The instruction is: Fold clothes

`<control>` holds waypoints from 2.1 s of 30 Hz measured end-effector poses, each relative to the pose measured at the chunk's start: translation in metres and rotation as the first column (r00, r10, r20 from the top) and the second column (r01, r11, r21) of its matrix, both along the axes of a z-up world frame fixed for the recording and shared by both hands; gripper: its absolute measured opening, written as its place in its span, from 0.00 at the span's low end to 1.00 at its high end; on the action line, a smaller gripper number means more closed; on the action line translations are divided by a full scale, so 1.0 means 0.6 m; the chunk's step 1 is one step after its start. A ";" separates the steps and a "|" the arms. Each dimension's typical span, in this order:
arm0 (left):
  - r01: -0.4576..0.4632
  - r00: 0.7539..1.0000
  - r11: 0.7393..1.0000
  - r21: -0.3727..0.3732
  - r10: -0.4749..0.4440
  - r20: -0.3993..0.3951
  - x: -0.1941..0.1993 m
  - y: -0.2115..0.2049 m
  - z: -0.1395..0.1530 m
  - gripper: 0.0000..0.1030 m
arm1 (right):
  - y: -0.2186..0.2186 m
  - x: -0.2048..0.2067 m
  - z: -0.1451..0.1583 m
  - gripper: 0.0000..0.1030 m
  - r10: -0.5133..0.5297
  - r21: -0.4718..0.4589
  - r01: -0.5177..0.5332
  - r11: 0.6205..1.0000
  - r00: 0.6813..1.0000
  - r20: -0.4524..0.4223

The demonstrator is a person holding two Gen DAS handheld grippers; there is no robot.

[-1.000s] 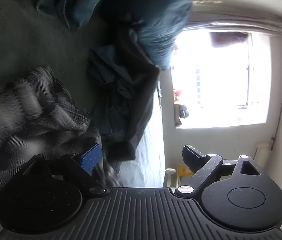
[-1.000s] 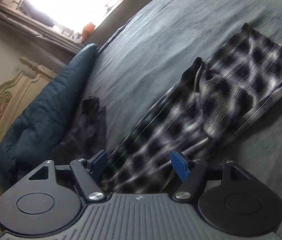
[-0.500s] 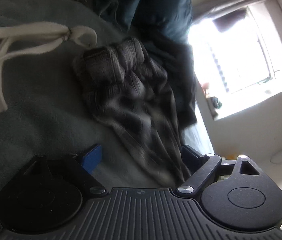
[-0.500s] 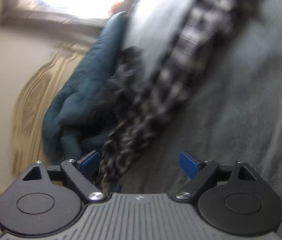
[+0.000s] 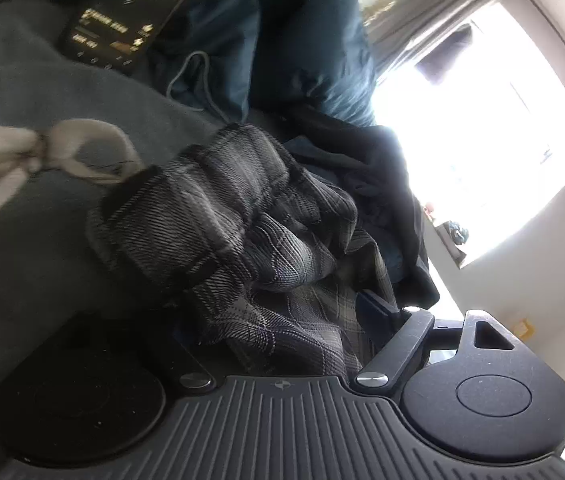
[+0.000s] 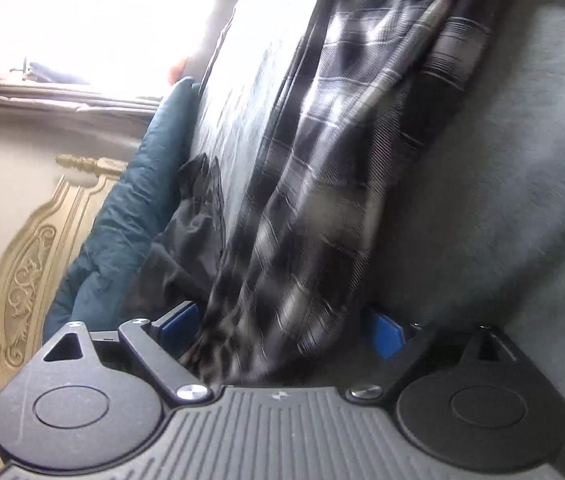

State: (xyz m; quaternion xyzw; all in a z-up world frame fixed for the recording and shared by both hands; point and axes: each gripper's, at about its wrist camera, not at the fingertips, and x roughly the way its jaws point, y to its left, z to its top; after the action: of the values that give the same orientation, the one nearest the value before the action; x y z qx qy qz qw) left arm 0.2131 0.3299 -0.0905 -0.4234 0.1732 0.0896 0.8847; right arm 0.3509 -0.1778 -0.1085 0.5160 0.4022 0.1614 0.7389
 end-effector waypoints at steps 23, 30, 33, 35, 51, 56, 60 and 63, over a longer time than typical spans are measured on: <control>-0.170 0.979 0.960 -0.221 0.190 0.075 -0.087 0.034 0.019 0.05 | 0.017 -0.042 0.005 0.08 -0.164 -0.103 0.182 0.978 0.973 0.163; -0.206 0.963 0.954 -0.219 0.237 0.125 -0.216 0.045 0.054 0.05 | 0.019 -0.127 0.034 0.08 -0.071 -0.110 0.094 0.990 0.979 0.191; -0.234 0.954 0.947 -0.220 0.267 0.135 -0.291 0.049 0.059 0.05 | 0.024 -0.180 0.041 0.08 -0.029 -0.095 0.048 0.994 0.982 0.189; -0.257 0.948 0.940 -0.222 0.290 0.129 -0.343 0.051 0.058 0.05 | 0.029 -0.223 0.043 0.08 0.005 -0.091 0.012 0.996 0.982 0.191; -0.193 0.978 0.963 -0.186 0.203 0.037 -0.423 0.071 -0.018 0.30 | -0.038 -0.338 0.084 0.54 0.256 -0.418 -0.221 0.881 0.966 0.028; -0.153 0.987 0.981 -0.118 0.158 0.033 -0.422 0.074 -0.016 0.42 | -0.002 -0.377 0.179 0.54 0.487 -0.580 -0.330 0.744 0.863 0.134; -0.148 0.988 0.982 -0.117 0.153 0.036 -0.428 0.067 -0.024 0.44 | 0.151 -0.378 0.235 0.54 0.715 -0.680 -0.389 0.621 0.636 0.289; -0.149 0.986 0.980 -0.129 0.158 0.056 -0.430 0.068 -0.029 0.44 | 0.308 -0.373 0.257 0.54 0.849 -0.758 -0.413 0.504 0.397 0.348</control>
State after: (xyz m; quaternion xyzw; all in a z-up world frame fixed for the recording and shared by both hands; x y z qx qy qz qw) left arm -0.0448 0.3707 -0.1080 -0.4924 0.1159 0.1326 0.8524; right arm 0.1270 0.0069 0.0458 -0.0343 0.2948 0.4989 0.8143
